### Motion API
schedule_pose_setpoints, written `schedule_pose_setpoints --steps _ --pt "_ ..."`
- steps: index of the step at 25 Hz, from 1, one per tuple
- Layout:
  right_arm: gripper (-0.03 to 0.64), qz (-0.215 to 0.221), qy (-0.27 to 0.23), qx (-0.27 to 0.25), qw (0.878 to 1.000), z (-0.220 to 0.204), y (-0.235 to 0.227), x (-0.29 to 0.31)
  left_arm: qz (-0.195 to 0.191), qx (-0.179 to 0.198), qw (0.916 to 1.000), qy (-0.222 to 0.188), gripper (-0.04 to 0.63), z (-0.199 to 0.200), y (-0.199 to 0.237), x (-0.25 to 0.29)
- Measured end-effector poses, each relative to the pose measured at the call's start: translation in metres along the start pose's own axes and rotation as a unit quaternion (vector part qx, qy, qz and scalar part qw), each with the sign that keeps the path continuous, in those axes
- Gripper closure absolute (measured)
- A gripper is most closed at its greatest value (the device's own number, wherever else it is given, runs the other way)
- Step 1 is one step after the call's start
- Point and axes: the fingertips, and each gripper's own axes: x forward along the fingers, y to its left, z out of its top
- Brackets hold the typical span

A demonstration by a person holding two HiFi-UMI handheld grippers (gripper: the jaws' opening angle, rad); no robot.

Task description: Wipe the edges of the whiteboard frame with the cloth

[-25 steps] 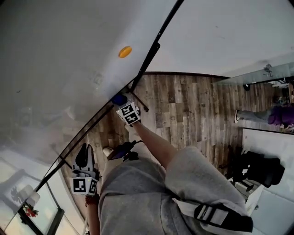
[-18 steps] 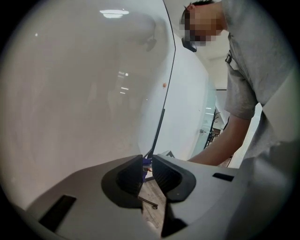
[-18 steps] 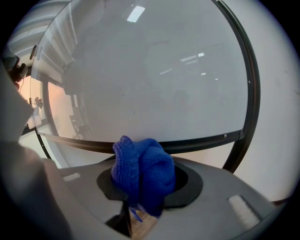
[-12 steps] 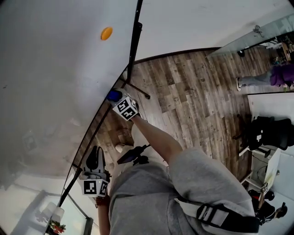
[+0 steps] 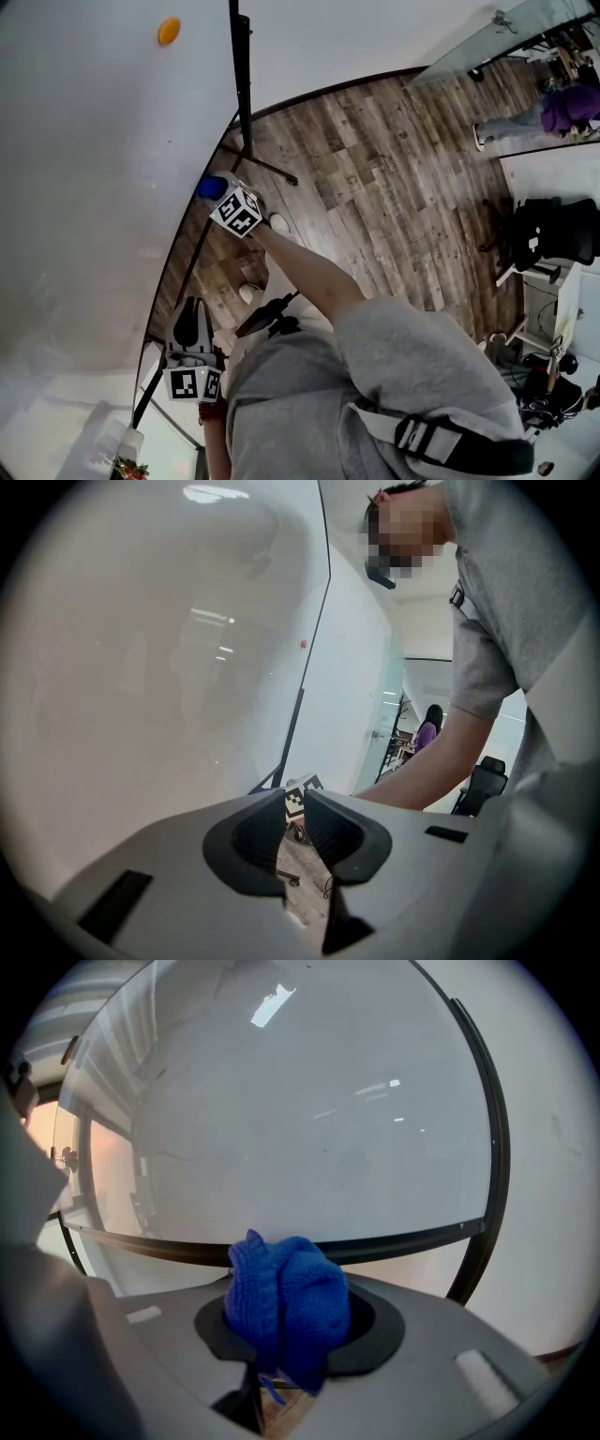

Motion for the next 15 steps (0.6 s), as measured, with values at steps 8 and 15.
schedule_pose_setpoints --steps 8,15 --pt "0.474 0.012 0.002 -0.009 1.0 -0.004 0.022 -0.002 -0.007 -0.002 1.0 0.003 0.531 -0.017 -0.012 -0.013" --pt "0.474 0.014 -0.002 -0.002 1.0 -0.003 0.037 -0.004 -0.001 -0.003 1.0 0.002 0.531 -0.02 -0.014 -0.023"
